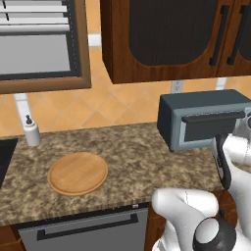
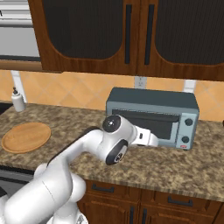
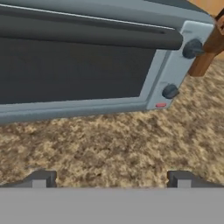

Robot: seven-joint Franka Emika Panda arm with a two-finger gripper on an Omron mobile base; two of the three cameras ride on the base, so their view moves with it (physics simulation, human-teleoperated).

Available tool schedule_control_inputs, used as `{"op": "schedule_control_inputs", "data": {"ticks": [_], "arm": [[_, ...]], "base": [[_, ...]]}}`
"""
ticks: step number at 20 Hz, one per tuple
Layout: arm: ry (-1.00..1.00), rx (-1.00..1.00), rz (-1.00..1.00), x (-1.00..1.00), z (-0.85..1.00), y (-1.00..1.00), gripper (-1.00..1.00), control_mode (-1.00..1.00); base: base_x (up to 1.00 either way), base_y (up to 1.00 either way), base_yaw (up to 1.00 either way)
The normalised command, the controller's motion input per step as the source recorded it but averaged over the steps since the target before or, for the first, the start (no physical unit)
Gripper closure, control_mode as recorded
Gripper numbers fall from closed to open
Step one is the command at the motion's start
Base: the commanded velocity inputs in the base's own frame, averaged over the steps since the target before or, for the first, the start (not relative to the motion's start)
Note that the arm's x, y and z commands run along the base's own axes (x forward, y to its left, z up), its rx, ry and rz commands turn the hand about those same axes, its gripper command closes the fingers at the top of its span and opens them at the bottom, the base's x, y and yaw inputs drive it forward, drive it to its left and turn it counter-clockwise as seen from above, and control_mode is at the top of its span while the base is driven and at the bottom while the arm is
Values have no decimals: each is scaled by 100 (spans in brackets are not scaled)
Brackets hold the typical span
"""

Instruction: Pick up the kebab skewer and baguette bread, and place them inside the toaster oven. Close the toaster oven door and start by setting the timer.

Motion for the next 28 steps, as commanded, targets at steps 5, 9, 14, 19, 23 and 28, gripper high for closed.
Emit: {"op": "schedule_control_inputs", "data": {"ticks": [5, 9, 14, 19, 23, 28], "arm": [[3, 0, 10, 0, 14, -60, -100, -100], [1, 1, 7, 1, 9, -54, -100, -100], [-16, 8, 2, 0, 0, -48, -100, -100], [-10, 20, 0, 3, 0, -58, -100, -100], [0, 22, 0, 15, 0, -51, -100, -100], [13, 20, 0, 37, 0, -48, -100, -100]], "base": [[0, 0, 0], [0, 0, 0], [0, 0, 0], [0, 0, 0], [0, 0, 0], [0, 0, 0]]}}
